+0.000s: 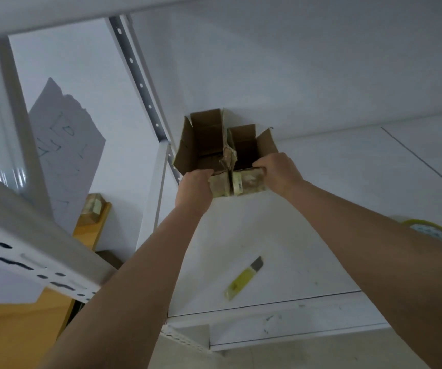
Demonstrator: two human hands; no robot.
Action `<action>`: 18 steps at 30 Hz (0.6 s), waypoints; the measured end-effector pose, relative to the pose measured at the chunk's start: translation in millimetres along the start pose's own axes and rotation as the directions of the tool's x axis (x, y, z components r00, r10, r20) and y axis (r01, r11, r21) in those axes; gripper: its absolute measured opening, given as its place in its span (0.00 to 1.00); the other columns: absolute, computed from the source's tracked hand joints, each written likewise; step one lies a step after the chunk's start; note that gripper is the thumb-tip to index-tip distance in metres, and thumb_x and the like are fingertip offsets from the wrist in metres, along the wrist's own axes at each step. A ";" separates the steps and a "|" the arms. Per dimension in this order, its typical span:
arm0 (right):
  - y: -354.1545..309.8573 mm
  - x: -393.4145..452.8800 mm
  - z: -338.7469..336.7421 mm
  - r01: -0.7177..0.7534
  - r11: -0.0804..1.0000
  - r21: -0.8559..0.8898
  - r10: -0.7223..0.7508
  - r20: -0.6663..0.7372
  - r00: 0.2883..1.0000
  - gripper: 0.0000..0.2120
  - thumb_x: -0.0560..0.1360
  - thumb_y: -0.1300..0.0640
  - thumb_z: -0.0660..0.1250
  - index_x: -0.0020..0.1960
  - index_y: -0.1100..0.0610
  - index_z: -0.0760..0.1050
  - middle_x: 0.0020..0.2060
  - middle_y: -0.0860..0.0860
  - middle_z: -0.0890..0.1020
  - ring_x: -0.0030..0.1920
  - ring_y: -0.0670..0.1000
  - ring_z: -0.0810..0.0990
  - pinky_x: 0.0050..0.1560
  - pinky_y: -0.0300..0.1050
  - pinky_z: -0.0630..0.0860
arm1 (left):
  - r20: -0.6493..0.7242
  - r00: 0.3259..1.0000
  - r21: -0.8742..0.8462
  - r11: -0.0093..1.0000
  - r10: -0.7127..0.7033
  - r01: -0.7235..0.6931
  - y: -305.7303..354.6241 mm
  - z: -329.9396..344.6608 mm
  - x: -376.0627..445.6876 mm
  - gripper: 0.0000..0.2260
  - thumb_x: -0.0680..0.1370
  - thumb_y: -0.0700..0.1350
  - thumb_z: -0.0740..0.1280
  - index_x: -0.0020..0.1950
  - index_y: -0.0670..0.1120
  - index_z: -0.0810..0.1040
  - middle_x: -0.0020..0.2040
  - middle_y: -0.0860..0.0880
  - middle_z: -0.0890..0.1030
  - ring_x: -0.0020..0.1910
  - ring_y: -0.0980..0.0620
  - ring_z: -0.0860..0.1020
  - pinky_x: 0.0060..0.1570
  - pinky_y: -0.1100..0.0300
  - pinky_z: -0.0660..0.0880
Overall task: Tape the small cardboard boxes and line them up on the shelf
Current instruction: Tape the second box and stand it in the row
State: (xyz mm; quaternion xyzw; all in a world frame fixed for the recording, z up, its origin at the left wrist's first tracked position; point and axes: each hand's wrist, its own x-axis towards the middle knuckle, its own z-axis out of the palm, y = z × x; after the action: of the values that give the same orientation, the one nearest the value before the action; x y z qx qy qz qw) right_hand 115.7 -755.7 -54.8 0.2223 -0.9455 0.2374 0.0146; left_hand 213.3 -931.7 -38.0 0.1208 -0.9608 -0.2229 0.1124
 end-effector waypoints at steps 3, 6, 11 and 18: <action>0.6 -9.0 3.7 0.043 0.999 -0.033 -0.041 0.056 0.998 0.20 0.80 0.66 0.60 0.71 0.57 0.72 0.66 0.59 0.76 0.65 0.60 0.73 0.66 0.52 0.70 | 0.024 1.000 0.045 0.999 0.004 -0.005 1.2 0.9 -0.1 0.15 0.80 0.36 0.62 0.65 0.43 0.78 0.60 0.43 0.80 0.60 0.43 0.77 0.61 0.56 0.70; 3.5 -19.7 1.8 0.081 0.990 -0.119 -0.079 0.022 0.997 0.22 0.82 0.59 0.59 0.76 0.55 0.64 0.72 0.59 0.68 0.72 0.59 0.64 0.67 0.54 0.68 | -0.019 0.998 0.128 0.990 0.062 -0.060 5.6 1.7 3.8 0.14 0.79 0.37 0.62 0.63 0.46 0.78 0.59 0.45 0.80 0.61 0.43 0.75 0.69 0.49 0.63; 18.9 -48.1 -21.4 0.089 0.955 -0.284 -0.123 -0.106 0.987 0.24 0.80 0.54 0.61 0.75 0.56 0.64 0.72 0.57 0.68 0.72 0.58 0.63 0.65 0.53 0.69 | -0.007 0.975 0.143 0.965 0.222 -0.219 50.8 15.2 7.3 0.17 0.81 0.41 0.61 0.70 0.49 0.73 0.64 0.47 0.78 0.66 0.45 0.72 0.73 0.43 0.61; 98.3 -115.9 -87.0 -0.070 0.914 -0.399 -0.001 -0.176 0.984 0.25 0.79 0.53 0.62 0.75 0.57 0.64 0.73 0.60 0.67 0.71 0.59 0.64 0.67 0.53 0.65 | 0.106 0.906 0.163 0.891 0.410 -0.423 163.3 62.1 -10.1 0.19 0.82 0.44 0.58 0.74 0.49 0.69 0.70 0.48 0.74 0.70 0.45 0.68 0.72 0.46 0.60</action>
State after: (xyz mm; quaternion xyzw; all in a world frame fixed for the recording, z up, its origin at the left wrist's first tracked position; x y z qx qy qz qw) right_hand 171.3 -590.6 -36.5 0.1762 -0.9731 0.0558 0.1374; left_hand 176.3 -761.7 -19.6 -0.0859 -0.9839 -0.1088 0.1130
